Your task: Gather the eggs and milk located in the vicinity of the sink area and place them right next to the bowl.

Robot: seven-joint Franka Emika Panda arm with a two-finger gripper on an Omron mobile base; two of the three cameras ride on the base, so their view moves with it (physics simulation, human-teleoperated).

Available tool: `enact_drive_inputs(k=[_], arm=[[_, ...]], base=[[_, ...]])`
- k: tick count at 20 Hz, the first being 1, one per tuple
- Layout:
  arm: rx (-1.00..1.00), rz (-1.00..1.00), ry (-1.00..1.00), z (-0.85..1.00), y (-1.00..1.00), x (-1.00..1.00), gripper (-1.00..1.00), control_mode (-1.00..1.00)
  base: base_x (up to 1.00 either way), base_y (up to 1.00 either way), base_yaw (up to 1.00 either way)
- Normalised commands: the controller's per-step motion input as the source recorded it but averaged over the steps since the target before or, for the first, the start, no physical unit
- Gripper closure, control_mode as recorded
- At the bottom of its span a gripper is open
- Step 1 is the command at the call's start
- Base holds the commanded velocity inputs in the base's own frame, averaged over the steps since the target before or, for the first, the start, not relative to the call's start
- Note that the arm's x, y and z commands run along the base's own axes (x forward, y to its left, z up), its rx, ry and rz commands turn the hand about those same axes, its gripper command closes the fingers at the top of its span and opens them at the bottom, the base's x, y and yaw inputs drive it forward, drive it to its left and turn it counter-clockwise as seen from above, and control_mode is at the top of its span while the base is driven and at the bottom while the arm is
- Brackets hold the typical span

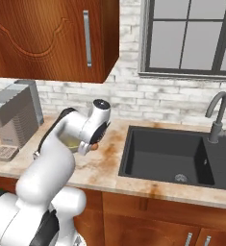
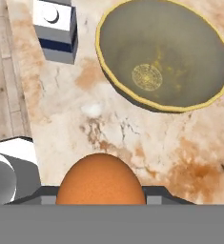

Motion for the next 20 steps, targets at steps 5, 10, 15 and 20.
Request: enact_drive_inputs(k=[5,10,15,20], arm=[[0.0,0.2,0.06,-0.3,-0.02,0.45,1.0,-1.0],[-0.03,0.16,0.11,-0.23,0.0,0.51,1.0,-1.0],[-0.02,0.06,0.13,-0.13,0.0,0.46,1.0,-1.0],[-0.02,0.0,0.08,-0.11,0.06,0.33,1.0,-1.0]], base=[[0.0,0.0,0.0],[0.0,0.0,0.0],[0.0,0.0,0.0],[0.0,0.0,0.0]])
